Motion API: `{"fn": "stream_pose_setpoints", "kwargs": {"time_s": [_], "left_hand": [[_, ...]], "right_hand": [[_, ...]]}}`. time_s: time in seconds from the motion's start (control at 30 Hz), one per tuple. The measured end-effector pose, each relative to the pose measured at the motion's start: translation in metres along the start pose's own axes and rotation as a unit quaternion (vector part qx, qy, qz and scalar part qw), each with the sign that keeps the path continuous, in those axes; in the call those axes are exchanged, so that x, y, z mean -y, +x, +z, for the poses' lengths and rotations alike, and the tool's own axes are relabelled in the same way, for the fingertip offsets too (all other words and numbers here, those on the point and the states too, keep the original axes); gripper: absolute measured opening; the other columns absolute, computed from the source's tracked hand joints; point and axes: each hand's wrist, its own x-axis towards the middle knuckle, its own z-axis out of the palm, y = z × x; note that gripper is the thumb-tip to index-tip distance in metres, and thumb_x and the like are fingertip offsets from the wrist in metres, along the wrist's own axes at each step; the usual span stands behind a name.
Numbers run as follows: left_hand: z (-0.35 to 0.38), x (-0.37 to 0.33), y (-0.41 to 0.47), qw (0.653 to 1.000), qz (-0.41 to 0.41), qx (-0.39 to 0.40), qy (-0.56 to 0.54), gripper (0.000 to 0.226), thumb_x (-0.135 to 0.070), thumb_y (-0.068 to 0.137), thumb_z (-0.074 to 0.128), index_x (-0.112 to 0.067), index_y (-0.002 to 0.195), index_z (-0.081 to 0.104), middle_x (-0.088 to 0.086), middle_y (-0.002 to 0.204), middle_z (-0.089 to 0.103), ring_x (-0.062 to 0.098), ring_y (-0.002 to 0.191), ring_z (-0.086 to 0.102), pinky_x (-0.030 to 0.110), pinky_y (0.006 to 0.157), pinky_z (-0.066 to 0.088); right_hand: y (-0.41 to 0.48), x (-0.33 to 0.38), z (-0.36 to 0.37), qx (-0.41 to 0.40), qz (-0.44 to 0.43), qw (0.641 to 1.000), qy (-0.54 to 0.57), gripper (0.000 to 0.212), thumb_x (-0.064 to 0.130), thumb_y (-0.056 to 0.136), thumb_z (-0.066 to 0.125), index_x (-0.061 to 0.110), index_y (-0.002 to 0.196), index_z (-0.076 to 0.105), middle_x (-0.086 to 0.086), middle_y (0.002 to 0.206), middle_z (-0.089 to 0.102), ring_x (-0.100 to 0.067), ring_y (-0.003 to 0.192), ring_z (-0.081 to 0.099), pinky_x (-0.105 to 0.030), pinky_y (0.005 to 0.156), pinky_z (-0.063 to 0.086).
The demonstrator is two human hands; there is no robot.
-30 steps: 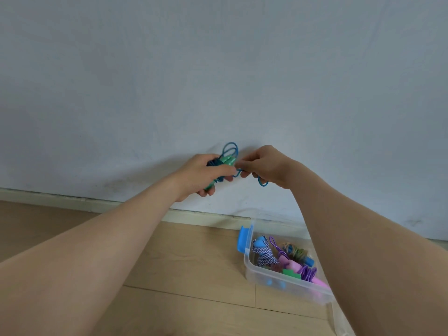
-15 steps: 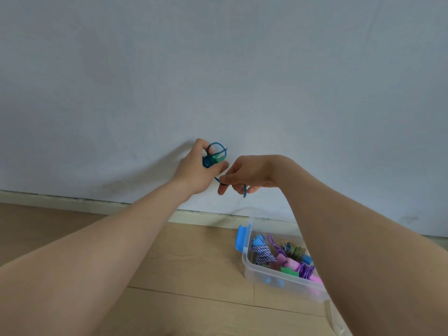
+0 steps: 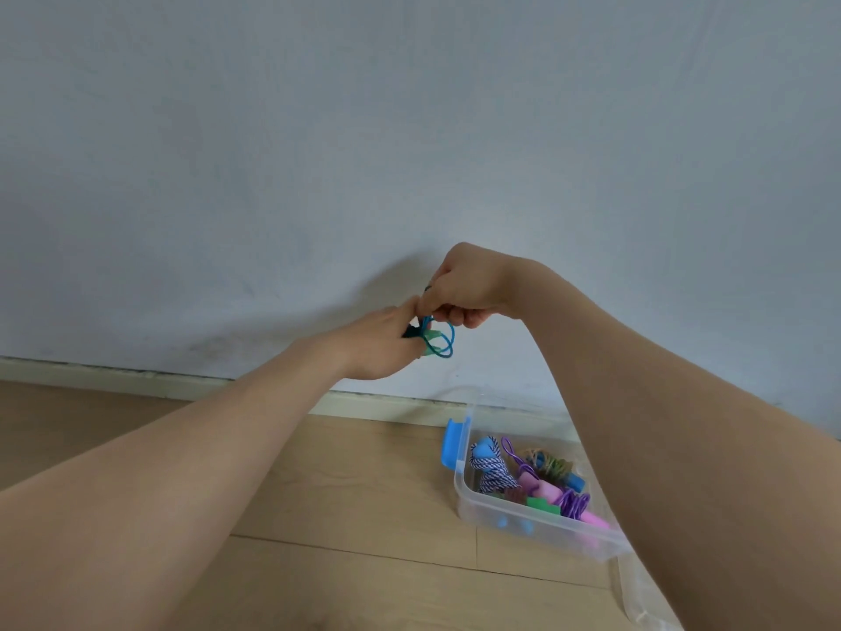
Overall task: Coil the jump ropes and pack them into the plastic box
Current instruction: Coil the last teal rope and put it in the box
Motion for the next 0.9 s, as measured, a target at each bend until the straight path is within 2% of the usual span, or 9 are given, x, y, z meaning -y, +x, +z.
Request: {"fn": "stream_pose_setpoints", "kwargs": {"time_s": [0.1, 0.23, 0.4, 0.47, 0.5, 0.57, 0.63, 0.73, 0.9], "left_hand": [[0.003, -0.002, -0.001, 0.999, 0.03, 0.007, -0.04, 0.035, -0.032, 0.098, 0.058, -0.036, 0.13, 0.046, -0.011, 0.098, 0.063, 0.013, 0.088, 0.06, 0.033, 0.079, 0.05], [0.002, 0.0, 0.0, 0.994, 0.052, -0.004, -0.101, 0.028, -0.053, 0.097, 0.063, -0.04, 0.117, 0.05, -0.007, 0.105, 0.069, 0.015, 0.1, 0.066, 0.033, 0.087, 0.053], [-0.005, -0.008, -0.004, 0.977, 0.081, 0.013, -0.196, 0.011, -0.024, 0.101, 0.069, -0.021, 0.104, 0.059, 0.01, 0.114, 0.071, 0.011, 0.086, 0.065, 0.034, 0.08, 0.053], [-0.008, -0.007, -0.006, 0.967, 0.079, 0.018, -0.243, 0.01, -0.016, 0.101, 0.07, -0.019, 0.103, 0.061, 0.014, 0.116, 0.071, 0.012, 0.087, 0.066, 0.033, 0.079, 0.054], [-0.009, -0.006, -0.007, 0.962, 0.071, 0.018, -0.261, 0.01, -0.015, 0.101, 0.069, -0.02, 0.105, 0.062, 0.011, 0.113, 0.072, 0.01, 0.085, 0.066, 0.029, 0.075, 0.052], [-0.01, -0.005, -0.008, 0.954, 0.042, 0.017, -0.296, 0.015, -0.019, 0.102, 0.067, -0.02, 0.116, 0.062, -0.002, 0.111, 0.071, 0.009, 0.081, 0.062, 0.027, 0.069, 0.041], [-0.009, -0.004, -0.006, 0.942, 0.02, 0.002, -0.336, 0.022, -0.026, 0.103, 0.066, -0.024, 0.125, 0.061, -0.006, 0.112, 0.07, 0.015, 0.083, 0.06, 0.03, 0.067, 0.035], [-0.009, -0.004, -0.003, 0.924, -0.001, -0.021, -0.382, 0.02, -0.032, 0.104, 0.063, -0.028, 0.124, 0.06, -0.003, 0.115, 0.069, 0.021, 0.088, 0.059, 0.035, 0.076, 0.042], [-0.012, -0.002, -0.001, 0.918, -0.036, -0.042, -0.393, 0.018, -0.04, 0.105, 0.059, -0.033, 0.122, 0.06, 0.0, 0.129, 0.068, 0.025, 0.104, 0.066, 0.052, 0.097, 0.051]], "right_hand": [[-0.002, -0.009, -0.003, 0.014, 0.025, 0.994, 0.104, 0.009, 0.004, 0.09, 0.067, -0.002, 0.09, 0.074, -0.011, 0.075, 0.07, -0.018, 0.058, 0.062, -0.026, 0.055, 0.046], [-0.001, -0.028, -0.001, -0.014, 0.031, 0.97, 0.243, 0.011, 0.007, 0.092, 0.068, -0.001, 0.098, 0.072, -0.007, 0.075, 0.071, -0.014, 0.058, 0.064, -0.023, 0.054, 0.046], [0.001, -0.049, -0.007, -0.053, -0.009, 0.964, 0.262, 0.01, 0.007, 0.091, 0.074, 0.003, 0.084, 0.069, -0.001, 0.066, 0.055, -0.013, 0.053, 0.038, -0.027, 0.052, 0.03], [0.002, -0.055, -0.006, -0.037, -0.038, 0.963, 0.265, 0.016, 0.011, 0.095, 0.075, -0.003, 0.09, 0.07, -0.002, 0.067, 0.053, -0.019, 0.062, 0.046, -0.031, 0.061, 0.045], [0.003, -0.056, -0.004, -0.024, -0.054, 0.96, 0.275, 0.022, 0.013, 0.097, 0.073, -0.009, 0.1, 0.07, -0.006, 0.073, 0.059, -0.024, 0.07, 0.055, -0.035, 0.073, 0.055], [0.004, -0.056, -0.002, -0.008, -0.078, 0.953, 0.292, 0.031, 0.014, 0.102, 0.067, -0.014, 0.115, 0.066, -0.018, 0.093, 0.07, -0.031, 0.086, 0.069, -0.042, 0.091, 0.061], [0.005, -0.054, -0.001, -0.029, -0.094, 0.947, 0.306, 0.03, 0.011, 0.104, 0.063, -0.016, 0.118, 0.065, -0.022, 0.101, 0.072, -0.03, 0.091, 0.072, -0.04, 0.09, 0.062], [0.008, -0.053, -0.004, -0.071, -0.095, 0.939, 0.323, 0.019, 0.006, 0.101, 0.063, -0.009, 0.106, 0.074, -0.018, 0.097, 0.075, -0.026, 0.089, 0.07, -0.039, 0.09, 0.06], [0.008, -0.054, -0.003, -0.071, -0.071, 0.951, 0.293, 0.019, 0.01, 0.095, 0.065, 0.009, 0.097, 0.084, -0.006, 0.088, 0.072, -0.019, 0.079, 0.053, -0.03, 0.068, 0.044]]}}
